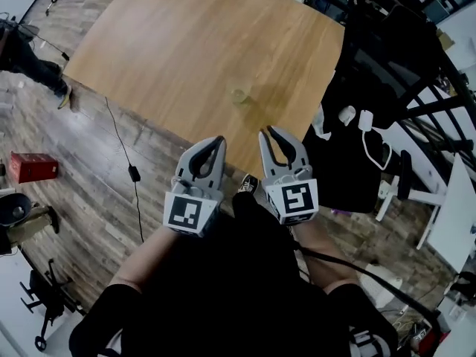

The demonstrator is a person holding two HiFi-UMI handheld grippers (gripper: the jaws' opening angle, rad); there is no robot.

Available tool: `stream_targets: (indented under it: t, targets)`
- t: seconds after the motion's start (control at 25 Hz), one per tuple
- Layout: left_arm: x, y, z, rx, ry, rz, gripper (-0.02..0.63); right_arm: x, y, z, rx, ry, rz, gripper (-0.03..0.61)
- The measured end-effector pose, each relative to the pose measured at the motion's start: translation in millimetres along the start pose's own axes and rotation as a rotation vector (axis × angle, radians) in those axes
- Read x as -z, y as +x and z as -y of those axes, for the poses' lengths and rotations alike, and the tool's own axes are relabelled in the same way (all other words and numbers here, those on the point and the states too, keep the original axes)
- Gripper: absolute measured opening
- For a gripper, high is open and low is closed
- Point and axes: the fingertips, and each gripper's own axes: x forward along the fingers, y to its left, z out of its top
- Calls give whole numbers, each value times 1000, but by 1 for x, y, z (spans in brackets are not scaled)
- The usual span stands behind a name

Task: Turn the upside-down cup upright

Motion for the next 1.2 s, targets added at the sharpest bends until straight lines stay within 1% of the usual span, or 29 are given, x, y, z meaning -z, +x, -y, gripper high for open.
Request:
stream_targets:
  t: [0.08,0.12,0.16,0.24,0.32,0.4,0.48,0.52,0.6,0.64,0.72,0.8,0.92,1.04,1.2]
  targets:
    - [9,30,-12,-28,8,-12,8,17,25,19,-43,-22,-29,15]
    - [16,45,-22,-44,-2,-21,8,27,39,25,-68,-41,-54,17]
    - [24,60,-33,-62,-22,-34,8,37,56,31,-93,-60,-84,33]
    - [46,86,-58,-101,-66,-68,8,59,88,38,-142,-76,-141,153]
    - [67,106,-82,-124,-73,-78,8,83,115,42,-184,-56,-170,219]
    - [91,122,-103,-152,-97,-91,8,104,140,48,-202,-27,-186,256]
    - [116,132,-121,-178,-152,-103,8,123,162,51,-213,-12,-211,300]
    - [121,138,-128,-178,-158,-103,8,131,172,50,-221,-12,-221,320]
    - [117,154,-142,-165,-128,-108,8,141,195,47,-236,-15,-224,354]
    - [122,159,-148,-163,-119,-105,8,144,206,45,-243,-17,-217,369]
    - [151,160,-155,-163,-110,-110,8,147,223,42,-259,-6,-190,385]
    - [170,161,-159,-152,-101,-134,8,146,236,39,-267,6,-159,388]
    - [182,165,-165,-126,-82,-153,8,140,253,32,-273,3,-126,388]
    - [189,171,-170,-100,-68,-161,8,134,264,29,-257,0,-92,387]
    - [200,175,-169,-63,-45,-171,8,140,269,32,-233,-37,-102,385]
